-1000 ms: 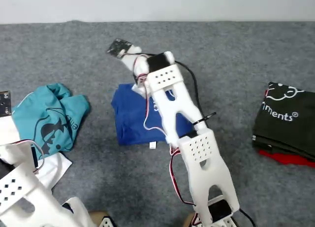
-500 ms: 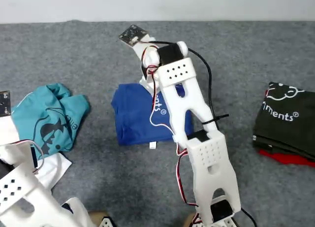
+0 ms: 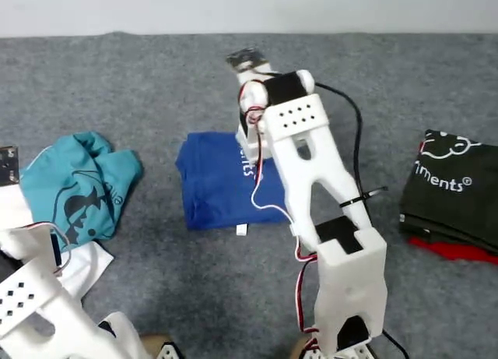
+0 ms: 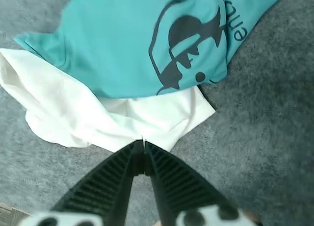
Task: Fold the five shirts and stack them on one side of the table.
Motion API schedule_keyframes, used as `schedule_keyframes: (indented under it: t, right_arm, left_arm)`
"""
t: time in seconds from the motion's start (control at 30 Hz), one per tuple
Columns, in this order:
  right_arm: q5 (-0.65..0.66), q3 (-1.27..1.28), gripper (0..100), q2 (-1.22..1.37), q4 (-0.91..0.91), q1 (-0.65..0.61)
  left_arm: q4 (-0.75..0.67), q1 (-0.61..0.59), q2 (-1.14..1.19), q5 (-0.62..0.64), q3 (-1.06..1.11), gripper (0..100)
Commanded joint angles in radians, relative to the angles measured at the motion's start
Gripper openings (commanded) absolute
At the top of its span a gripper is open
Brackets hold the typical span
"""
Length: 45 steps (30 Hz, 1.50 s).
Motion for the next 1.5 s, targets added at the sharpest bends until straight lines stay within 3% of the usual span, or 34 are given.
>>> schedule_keyframes:
  t: [0.0,0.37,0.77,0.93,1.07,1.27,1.47]
  right_arm:
    - [-0.160,-0.003,31.3,0.039,0.039,0.031]
    - [-0.310,-0.006,31.8,0.249,0.028,0.064]
    - [-0.316,-0.006,31.5,0.430,-0.048,0.025]
    - [-0.316,-0.008,15.8,0.470,-0.050,0.024]
    - [-0.250,-0.035,1.3,0.475,-0.051,0.024]
    - [-0.163,-0.095,0.9,0.472,0.038,0.035]
    - [-0.014,-0.083,0.9,0.369,0.039,0.151]
  left_arm:
    - [0.018,0.003,-0.015,-0.009,0.030,1]
    - [-0.006,0.003,-0.011,-0.009,0.045,1]
    - [-0.020,0.003,-0.015,-0.009,0.113,1]
    - [-0.049,0.003,-0.015,-0.009,0.113,1]
    - [-0.055,0.003,-0.015,-0.008,0.113,1]
    - [-0.055,0.003,-0.015,-0.009,0.113,1]
    - [-0.054,0.003,-0.015,-0.009,0.113,1]
